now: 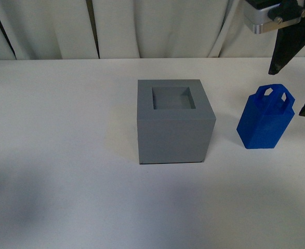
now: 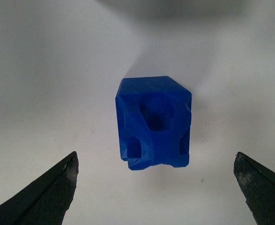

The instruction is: Insert blue part into gray base

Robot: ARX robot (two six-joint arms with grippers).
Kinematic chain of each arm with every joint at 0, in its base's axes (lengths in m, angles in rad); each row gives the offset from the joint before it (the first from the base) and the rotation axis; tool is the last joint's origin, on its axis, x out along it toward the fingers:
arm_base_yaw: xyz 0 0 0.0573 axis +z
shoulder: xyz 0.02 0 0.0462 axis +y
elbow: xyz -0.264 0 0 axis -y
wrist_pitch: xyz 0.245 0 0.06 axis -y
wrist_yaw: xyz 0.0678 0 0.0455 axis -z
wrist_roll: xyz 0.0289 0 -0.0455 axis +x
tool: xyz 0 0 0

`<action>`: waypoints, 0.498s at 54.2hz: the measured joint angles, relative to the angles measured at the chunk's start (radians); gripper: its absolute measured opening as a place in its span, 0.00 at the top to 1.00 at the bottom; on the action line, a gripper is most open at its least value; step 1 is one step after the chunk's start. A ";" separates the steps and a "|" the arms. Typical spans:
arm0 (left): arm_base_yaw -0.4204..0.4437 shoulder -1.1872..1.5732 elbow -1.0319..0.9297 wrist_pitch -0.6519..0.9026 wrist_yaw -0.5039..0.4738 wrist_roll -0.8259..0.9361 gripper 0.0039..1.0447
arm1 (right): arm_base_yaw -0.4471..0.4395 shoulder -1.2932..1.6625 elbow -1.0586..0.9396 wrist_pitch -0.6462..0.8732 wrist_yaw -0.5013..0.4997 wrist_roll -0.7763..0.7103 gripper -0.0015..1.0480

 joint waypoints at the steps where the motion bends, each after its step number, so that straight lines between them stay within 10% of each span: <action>1: 0.000 0.000 0.000 0.000 0.000 0.000 0.06 | 0.000 0.000 -0.002 0.001 0.001 0.000 0.07; 27: 0.000 0.000 0.000 0.000 0.000 0.000 0.06 | 0.025 0.041 -0.035 0.044 0.049 0.001 0.07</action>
